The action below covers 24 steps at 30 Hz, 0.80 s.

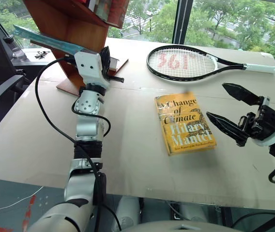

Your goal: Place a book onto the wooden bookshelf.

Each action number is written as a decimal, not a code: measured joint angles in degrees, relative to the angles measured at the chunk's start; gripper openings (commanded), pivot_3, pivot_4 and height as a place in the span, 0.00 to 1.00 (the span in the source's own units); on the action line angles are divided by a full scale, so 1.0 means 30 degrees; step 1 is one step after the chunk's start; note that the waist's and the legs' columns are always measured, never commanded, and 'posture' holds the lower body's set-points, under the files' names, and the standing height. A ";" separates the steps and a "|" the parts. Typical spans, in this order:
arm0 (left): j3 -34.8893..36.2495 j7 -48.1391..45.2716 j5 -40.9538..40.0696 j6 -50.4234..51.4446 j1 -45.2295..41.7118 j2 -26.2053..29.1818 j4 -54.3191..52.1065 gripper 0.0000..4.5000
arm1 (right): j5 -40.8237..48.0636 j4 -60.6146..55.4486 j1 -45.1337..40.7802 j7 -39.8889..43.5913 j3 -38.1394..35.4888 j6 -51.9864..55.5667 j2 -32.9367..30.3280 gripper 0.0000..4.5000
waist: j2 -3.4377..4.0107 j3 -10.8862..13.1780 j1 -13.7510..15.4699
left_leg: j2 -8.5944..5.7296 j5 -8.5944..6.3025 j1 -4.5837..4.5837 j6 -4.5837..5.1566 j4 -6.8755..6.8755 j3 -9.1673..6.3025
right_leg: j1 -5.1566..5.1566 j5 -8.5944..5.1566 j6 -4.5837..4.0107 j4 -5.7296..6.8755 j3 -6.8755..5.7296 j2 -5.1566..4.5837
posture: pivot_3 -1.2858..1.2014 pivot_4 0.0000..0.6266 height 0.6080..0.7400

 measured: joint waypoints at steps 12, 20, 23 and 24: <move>-0.2117 -0.8972 -0.7740 1.0074 0.7689 0.4699 -0.8642 0.56 | -0.3429 0.1798 0.5284 0.1240 -0.1752 -0.0940 -0.1212 1.00 | 0.0020 0.0006 0.0139 | 0.0063 -0.0007 0.0003 0.0003 -0.0027 0.0019 | 0.0000 -0.0010 -0.0009 -0.0024 0.0005 -0.0018 | 0.52 0.24 1.00; 0.1047 -1.1067 -0.9993 1.3271 1.4172 0.9264 -1.2212 1.00 | -0.5209 0.4917 1.0346 0.4623 -0.5749 -0.2593 -0.2326 1.00 | 0.0122 -0.0038 0.0107 | 0.0097 -0.0013 0.0160 0.0001 -0.0162 0.0080 | 0.0059 -0.0074 -0.0119 -0.0093 0.0057 -0.0046 | 0.52 0.24 1.00; 0.2042 -1.1178 -0.9750 1.3488 1.5735 0.9996 -1.2311 1.00 | -0.5755 0.5779 1.1297 0.5297 -0.6401 -0.3027 -0.2326 1.00 | 0.0133 -0.0043 0.0164 | 0.0106 -0.0015 0.0152 -0.0002 -0.0177 0.0075 | 0.0034 -0.0083 -0.0135 -0.0114 0.0045 -0.0130 | 0.52 0.24 1.00; 0.2340 -1.1311 -0.9755 1.3480 1.6090 1.0115 -1.2381 1.00 | -0.5963 0.5927 1.1338 0.5408 -0.6446 -0.3203 -0.2341 1.00 | 0.0146 -0.0051 0.0167 | 0.0104 -0.0035 0.0147 -0.0037 -0.0179 0.0076 | 0.0031 -0.0083 -0.0136 -0.0124 0.0042 -0.0153 | 0.52 0.24 1.00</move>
